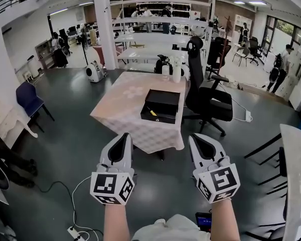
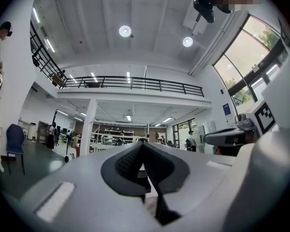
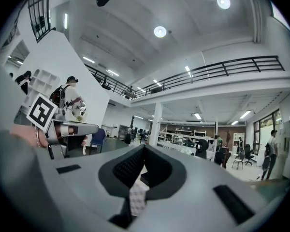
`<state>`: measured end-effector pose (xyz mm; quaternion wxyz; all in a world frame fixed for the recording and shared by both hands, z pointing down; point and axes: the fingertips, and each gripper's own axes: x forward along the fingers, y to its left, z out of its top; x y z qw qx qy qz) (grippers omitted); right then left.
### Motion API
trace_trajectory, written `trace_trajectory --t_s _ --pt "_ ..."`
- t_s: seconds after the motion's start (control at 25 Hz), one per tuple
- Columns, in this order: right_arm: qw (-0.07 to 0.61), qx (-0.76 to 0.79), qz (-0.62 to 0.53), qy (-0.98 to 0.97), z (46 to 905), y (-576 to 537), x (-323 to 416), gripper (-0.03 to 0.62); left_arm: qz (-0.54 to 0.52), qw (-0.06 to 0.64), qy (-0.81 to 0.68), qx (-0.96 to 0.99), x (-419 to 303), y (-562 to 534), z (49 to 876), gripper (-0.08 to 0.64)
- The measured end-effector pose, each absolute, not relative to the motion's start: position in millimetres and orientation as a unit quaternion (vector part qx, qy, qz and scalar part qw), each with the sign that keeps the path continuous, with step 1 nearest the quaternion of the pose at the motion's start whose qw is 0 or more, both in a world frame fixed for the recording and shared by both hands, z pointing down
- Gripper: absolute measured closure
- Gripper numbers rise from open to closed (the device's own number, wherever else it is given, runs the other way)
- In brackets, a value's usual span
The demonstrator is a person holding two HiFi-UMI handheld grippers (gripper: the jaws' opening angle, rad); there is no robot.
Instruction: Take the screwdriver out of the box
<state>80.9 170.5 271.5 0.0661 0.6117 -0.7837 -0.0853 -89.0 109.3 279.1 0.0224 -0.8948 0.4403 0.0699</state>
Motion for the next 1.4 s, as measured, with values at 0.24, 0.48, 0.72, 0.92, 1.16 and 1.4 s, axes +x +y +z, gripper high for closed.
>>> trace_trajectory --t_s 0.24,0.48,0.72,0.92,1.16,1.4 --pt "0.065 0.615 -0.07 -0.783 291.8 139.2 88.5 0.586 0.06 0.017 0.452 -0.89 -97.9 85.8 298.3 0.557" --pt "0.071 0.605 -0.077 -0.789 293.5 96.8 92.4 0.586 0.063 0.021 0.466 -0.882 -99.2 48.9 295.2 0.557" --pt "0.08 0.601 -0.069 -0.793 312.5 48.2 108.5 0.586 0.056 0.02 0.472 -0.88 -86.4 0.0 305.1 0.557" --pt "0.074 0.605 -0.063 -0.791 313.2 -5.4 137.8 0.586 0.053 0.028 0.474 -0.878 -68.9 -53.3 300.1 0.557" --pt "0.073 0.598 -0.045 -0.797 323.3 -74.2 159.7 0.586 0.038 0.039 0.479 -0.876 -49.6 -120.4 293.6 0.557" --pt "0.068 0.587 -0.046 -0.805 319.3 -148.1 170.9 0.586 0.031 0.038 0.492 -0.869 -37.7 -192.4 292.6 0.557"
